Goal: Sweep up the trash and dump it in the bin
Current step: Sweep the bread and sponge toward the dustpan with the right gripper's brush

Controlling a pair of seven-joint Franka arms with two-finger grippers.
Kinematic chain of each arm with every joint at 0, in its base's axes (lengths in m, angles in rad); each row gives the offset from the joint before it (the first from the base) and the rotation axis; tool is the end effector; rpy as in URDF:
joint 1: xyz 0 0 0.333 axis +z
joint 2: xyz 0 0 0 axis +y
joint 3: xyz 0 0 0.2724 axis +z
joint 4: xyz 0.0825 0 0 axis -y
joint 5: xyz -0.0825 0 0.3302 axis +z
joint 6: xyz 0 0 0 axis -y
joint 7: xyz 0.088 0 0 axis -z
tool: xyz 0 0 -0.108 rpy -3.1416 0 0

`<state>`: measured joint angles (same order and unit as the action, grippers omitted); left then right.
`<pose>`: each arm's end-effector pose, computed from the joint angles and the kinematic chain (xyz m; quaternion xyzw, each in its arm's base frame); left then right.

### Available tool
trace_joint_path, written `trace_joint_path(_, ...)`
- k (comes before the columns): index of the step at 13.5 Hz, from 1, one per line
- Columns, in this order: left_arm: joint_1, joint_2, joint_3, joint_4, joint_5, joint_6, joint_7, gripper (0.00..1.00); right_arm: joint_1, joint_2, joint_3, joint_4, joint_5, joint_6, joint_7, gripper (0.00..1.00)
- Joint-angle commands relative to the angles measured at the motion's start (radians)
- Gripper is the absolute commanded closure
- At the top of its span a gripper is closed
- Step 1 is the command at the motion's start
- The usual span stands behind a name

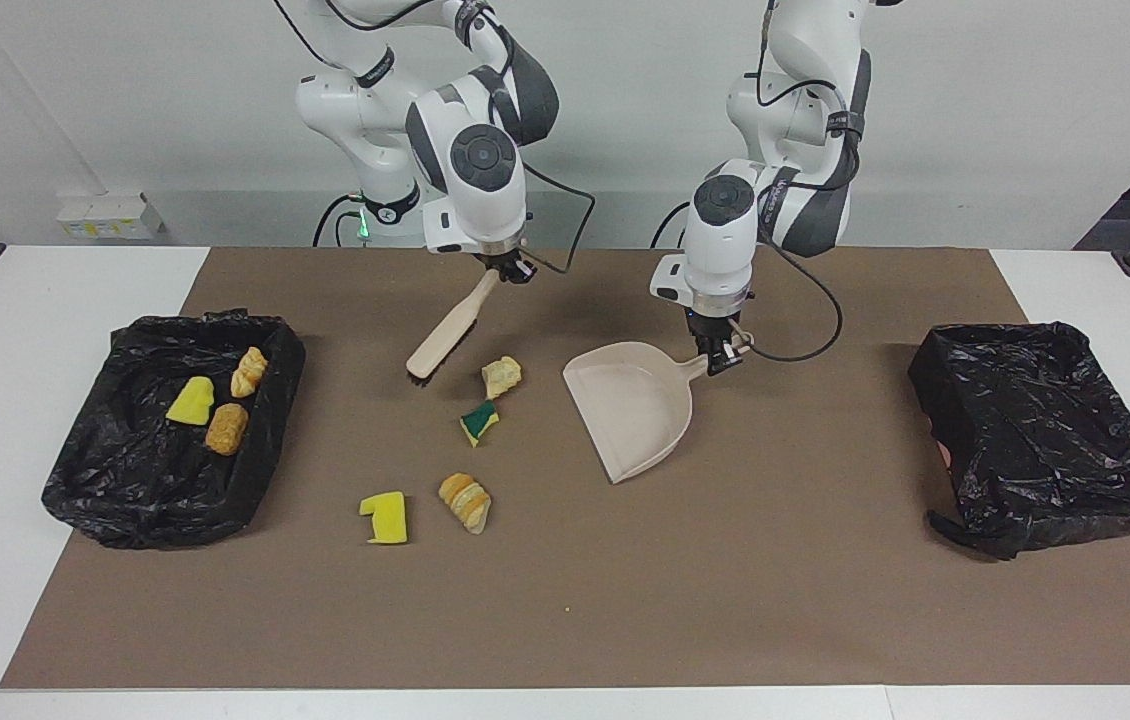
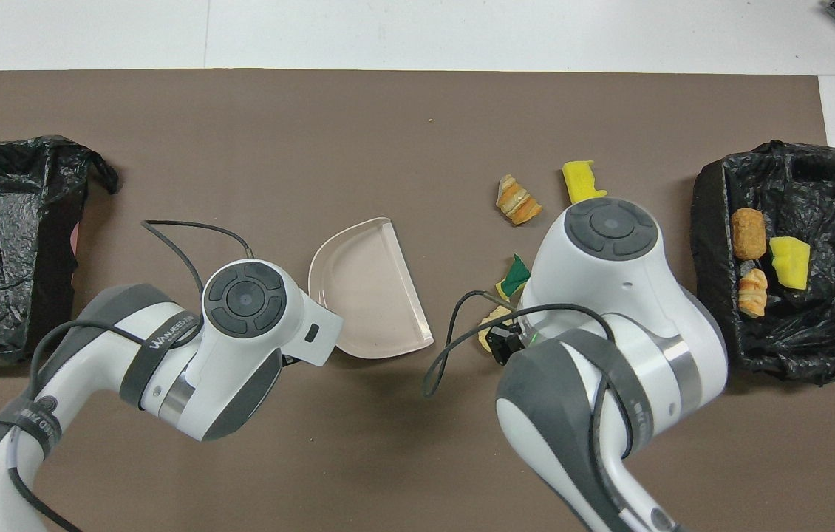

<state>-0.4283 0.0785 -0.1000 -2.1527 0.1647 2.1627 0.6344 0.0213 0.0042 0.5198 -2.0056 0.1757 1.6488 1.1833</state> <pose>0.4316 -0.2439 0.3475 -0.8062 0.5874 0.0370 0.0609 0.3873 0.2531 0.4090 0.9228 -0.3304 -0.1814 0.0797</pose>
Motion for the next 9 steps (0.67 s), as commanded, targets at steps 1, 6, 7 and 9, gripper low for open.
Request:
trace_joint_path(1,-0.012,-0.025,0.014,-0.035,0.001,0.029,-0.032,1.00,-0.008,-0.058,0.055,-0.103,0.060,0.121,0.096,1.00)
trace_joint_path(6,-0.023,-0.025,0.016,-0.036,0.003,0.042,-0.029,1.00,0.029,0.068,0.082,-0.145,0.012,0.345,0.130,1.00)
trace_joint_path(7,-0.024,-0.023,0.016,-0.036,0.006,0.052,-0.027,1.00,0.025,0.091,0.082,-0.140,-0.005,0.377,0.116,1.00)
trace_joint_path(9,-0.023,-0.023,0.016,-0.036,0.013,0.074,-0.022,1.00,0.014,0.144,0.082,-0.093,-0.063,0.410,0.084,1.00)
